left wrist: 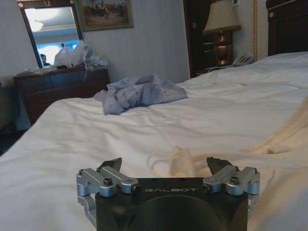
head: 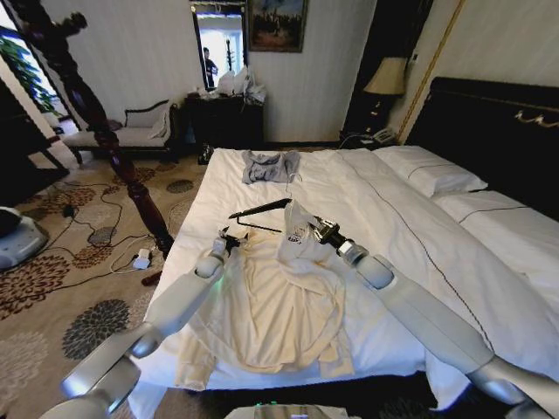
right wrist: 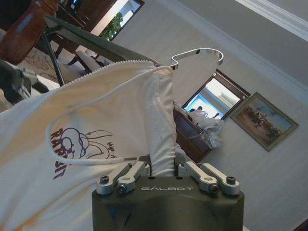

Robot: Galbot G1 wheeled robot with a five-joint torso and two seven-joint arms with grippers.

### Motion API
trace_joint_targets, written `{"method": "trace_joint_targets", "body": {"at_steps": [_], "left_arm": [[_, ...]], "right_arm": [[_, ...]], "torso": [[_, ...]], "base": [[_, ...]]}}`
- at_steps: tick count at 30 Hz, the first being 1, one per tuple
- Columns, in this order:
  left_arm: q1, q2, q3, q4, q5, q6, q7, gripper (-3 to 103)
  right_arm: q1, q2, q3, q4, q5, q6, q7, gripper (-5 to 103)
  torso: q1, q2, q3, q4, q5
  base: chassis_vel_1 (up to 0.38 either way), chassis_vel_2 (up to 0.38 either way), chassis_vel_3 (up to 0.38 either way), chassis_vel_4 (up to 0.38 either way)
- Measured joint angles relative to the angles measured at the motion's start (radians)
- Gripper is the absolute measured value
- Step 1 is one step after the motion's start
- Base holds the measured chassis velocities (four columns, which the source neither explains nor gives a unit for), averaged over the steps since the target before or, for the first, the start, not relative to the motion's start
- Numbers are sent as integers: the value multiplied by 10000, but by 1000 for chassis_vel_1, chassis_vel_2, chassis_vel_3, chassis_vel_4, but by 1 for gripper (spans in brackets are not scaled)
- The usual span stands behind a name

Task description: Pick up the clothes from the bed and hang them on the clothes hanger.

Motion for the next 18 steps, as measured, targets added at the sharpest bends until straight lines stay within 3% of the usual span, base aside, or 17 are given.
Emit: {"method": "trace_joint_targets", "body": {"at_steps": [4, 10, 12, 13, 16, 18], "left_arm": [[-132, -248, 115, 370, 47, -48, 56, 100], [-209, -434, 122, 833, 151, -223, 58, 89], [-259, -497, 129, 1031, 163, -316, 121, 84], [-309, -594, 126, 1245, 221, -408, 169, 74], [-371, -721, 112, 1465, 326, -541, 194, 68], [-426, -840, 119, 1638, 390, -587, 221, 57]], "right_arm": [[32, 11, -51, 4, 78, -41, 6, 19], [33, -17, -62, 16, 114, -79, 14, 19], [31, -57, -66, 40, 126, -84, 14, 19], [30, -98, -67, 69, 151, -91, 13, 19], [29, -150, -67, 106, 187, -107, 13, 19], [29, -202, -68, 154, 226, -137, 13, 19]], "torso": [[1, 0, 0, 0, -2], [-2, 2, 0, 1, -1], [-2, 2, 0, 4, 0], [-1, 2, 0, 4, -2], [-1, 2, 0, 1, -1], [-2, 2, 0, -1, 0]], "base": [[0, 0, 0, 0], [0, 0, 0, 0], [0, 0, 0, 0], [0, 0, 0, 0], [0, 0, 0, 0], [0, 0, 0, 0]]}}
